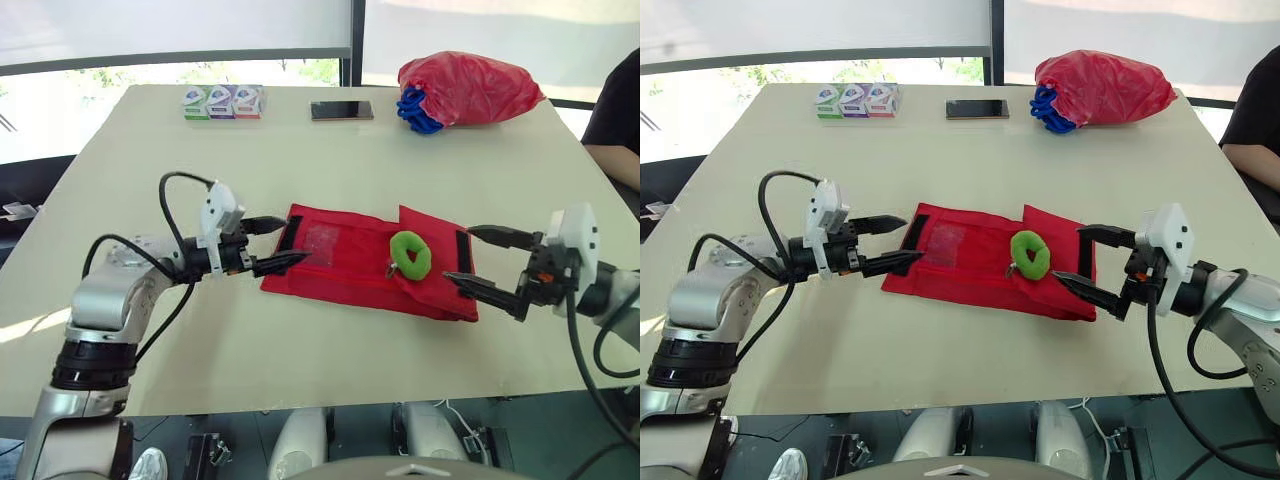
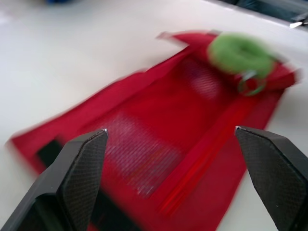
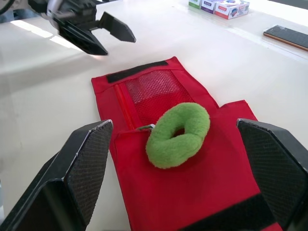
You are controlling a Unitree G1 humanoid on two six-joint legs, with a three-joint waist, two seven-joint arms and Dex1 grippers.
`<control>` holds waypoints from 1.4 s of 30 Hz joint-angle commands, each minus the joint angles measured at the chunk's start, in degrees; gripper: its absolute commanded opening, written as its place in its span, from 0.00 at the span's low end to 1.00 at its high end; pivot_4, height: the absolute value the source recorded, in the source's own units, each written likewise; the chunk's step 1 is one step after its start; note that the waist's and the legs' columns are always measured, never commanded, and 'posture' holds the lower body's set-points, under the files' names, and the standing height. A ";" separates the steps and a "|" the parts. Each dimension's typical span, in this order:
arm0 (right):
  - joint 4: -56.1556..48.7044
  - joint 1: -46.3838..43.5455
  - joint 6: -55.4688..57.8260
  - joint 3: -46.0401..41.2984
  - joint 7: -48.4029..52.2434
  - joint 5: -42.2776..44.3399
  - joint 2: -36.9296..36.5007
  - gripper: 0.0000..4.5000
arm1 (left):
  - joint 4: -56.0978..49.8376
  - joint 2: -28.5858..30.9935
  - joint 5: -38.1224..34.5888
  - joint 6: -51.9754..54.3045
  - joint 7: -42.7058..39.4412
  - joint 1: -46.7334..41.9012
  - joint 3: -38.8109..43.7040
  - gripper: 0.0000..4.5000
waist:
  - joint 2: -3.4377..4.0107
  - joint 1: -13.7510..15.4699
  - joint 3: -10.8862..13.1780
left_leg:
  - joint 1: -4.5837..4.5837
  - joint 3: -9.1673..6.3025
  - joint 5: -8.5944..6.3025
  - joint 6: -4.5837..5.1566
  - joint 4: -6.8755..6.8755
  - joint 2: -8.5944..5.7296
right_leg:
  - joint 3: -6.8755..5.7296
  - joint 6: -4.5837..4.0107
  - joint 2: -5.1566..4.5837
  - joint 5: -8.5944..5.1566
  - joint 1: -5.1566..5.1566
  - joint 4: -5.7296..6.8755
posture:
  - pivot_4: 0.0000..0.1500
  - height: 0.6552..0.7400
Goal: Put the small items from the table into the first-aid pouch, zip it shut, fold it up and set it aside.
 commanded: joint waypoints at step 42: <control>-3.03 -8.07 -1.38 6.09 -1.06 0.33 2.60 1.00 | 11.82 -6.57 -22.54 47.97 9.10 -5.44 19.19 0.01 | -0.12 -0.06 -0.06 | 0.06 -0.04 0.15 -0.27 0.02 -0.05 | -0.02 0.04 -0.16 -0.05 -0.03 0.21 | 1.00 1.00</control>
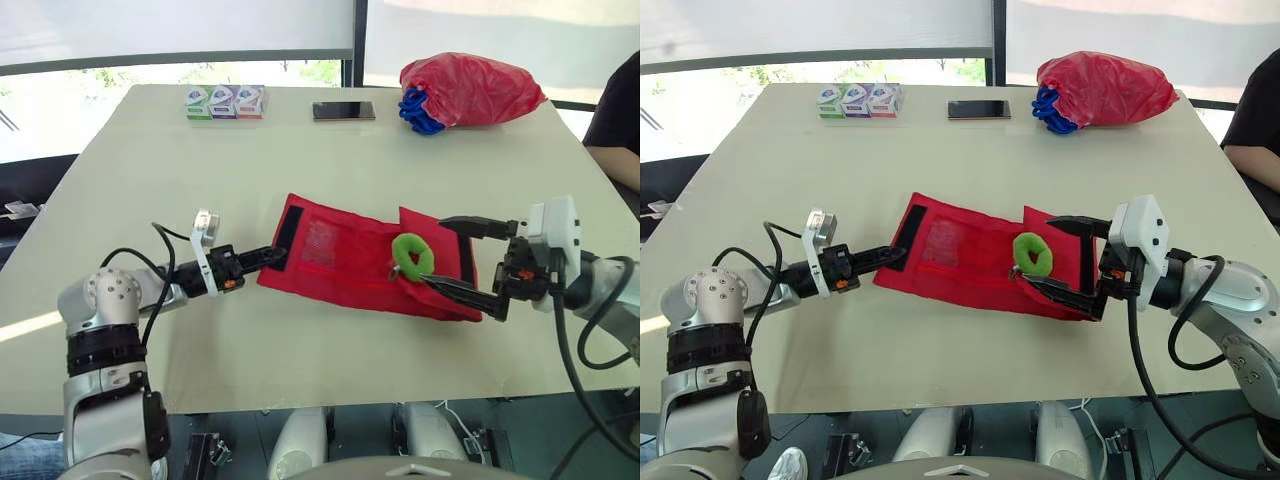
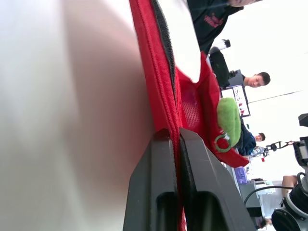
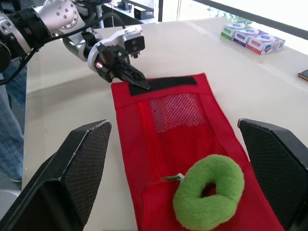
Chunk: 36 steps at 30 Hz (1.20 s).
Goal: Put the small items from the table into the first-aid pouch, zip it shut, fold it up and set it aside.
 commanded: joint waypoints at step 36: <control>28.96 -18.08 1.45 36.30 2.35 -38.47 12.47 0.01 | -18.54 7.89 -22.12 0.54 -10.27 -8.15 1.92 0.00 | -0.26 -1.11 -0.13 | 0.08 0.08 0.03 -0.08 -0.05 -0.06 | 0.08 -0.02 0.05 -0.01 -0.13 0.13 | 1.00 1.00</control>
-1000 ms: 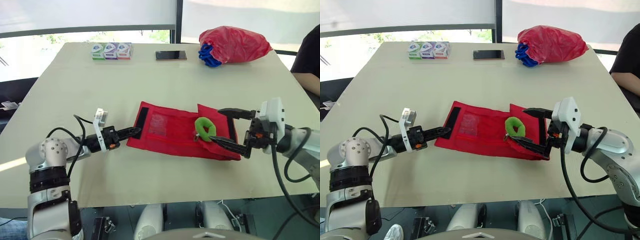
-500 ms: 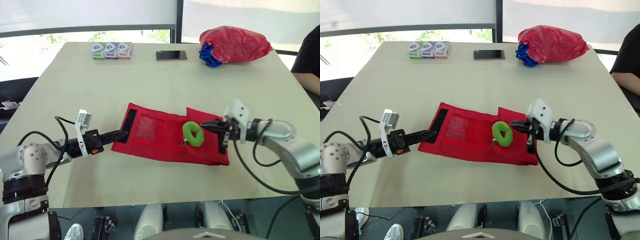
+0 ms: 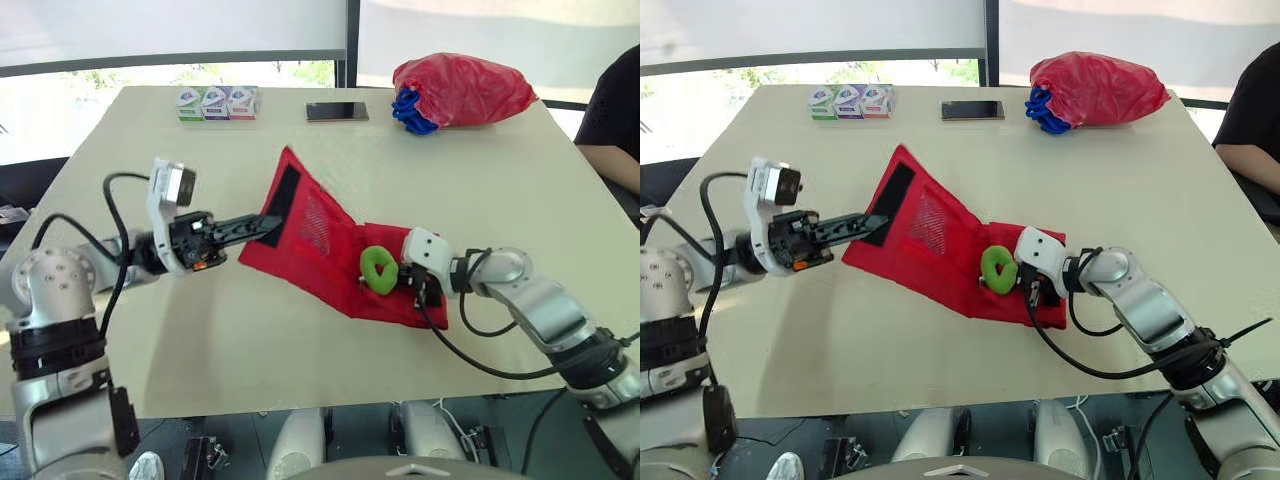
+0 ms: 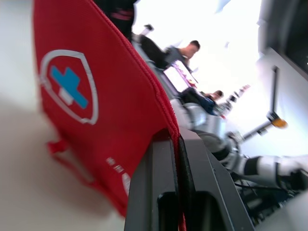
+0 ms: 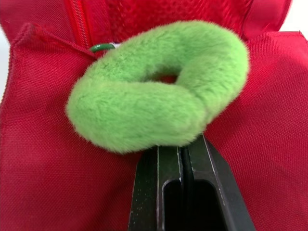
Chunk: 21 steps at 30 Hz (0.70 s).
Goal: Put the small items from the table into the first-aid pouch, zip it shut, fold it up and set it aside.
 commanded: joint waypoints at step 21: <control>-17.66 16.77 1.07 -23.63 -0.49 12.13 -2.40 0.01 | -3.09 0.25 10.39 -15.77 -12.50 -4.38 -18.48 0.00 | 0.11 0.80 0.14 | 0.08 0.07 -0.01 0.01 -0.04 -0.12 | 0.09 -0.02 -0.06 -0.02 0.09 -0.06 | 1.00 1.00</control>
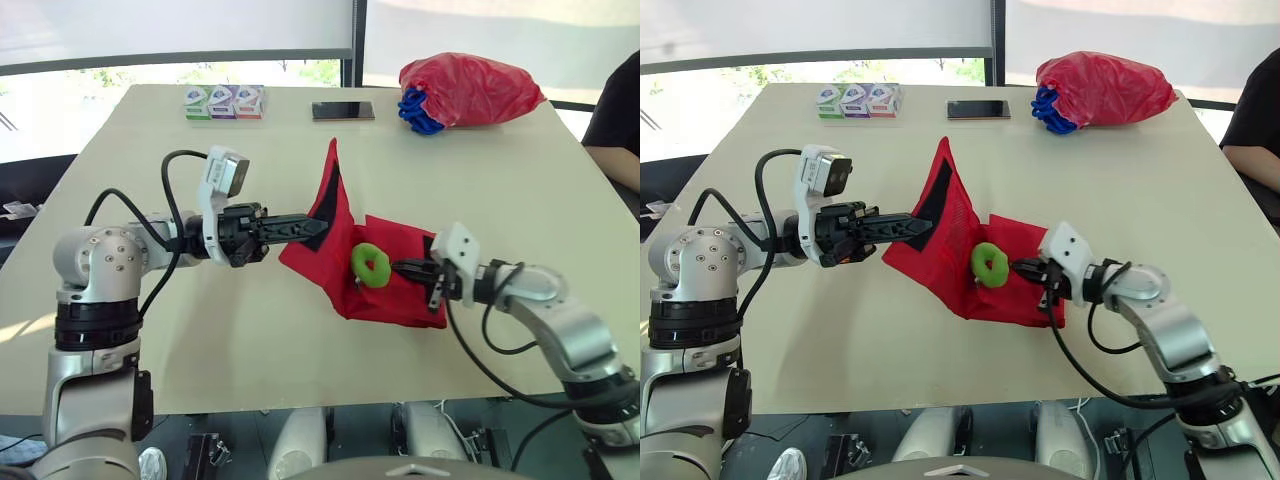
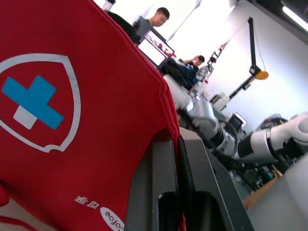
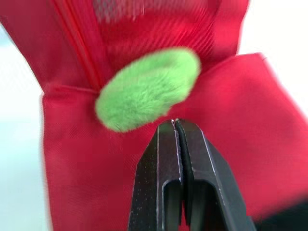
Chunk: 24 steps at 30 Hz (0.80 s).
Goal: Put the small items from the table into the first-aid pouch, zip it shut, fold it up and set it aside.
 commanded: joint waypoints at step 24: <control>-23.67 25.76 4.71 -37.17 -6.71 28.45 -7.17 0.99 | 24.95 -29.13 20.66 -13.77 -4.09 -13.22 -20.38 0.00 | 0.03 1.24 0.04 | -0.21 -0.11 -0.18 0.33 0.12 -0.05 | -0.07 0.06 0.09 -0.01 0.01 -0.07 | 1.00 1.00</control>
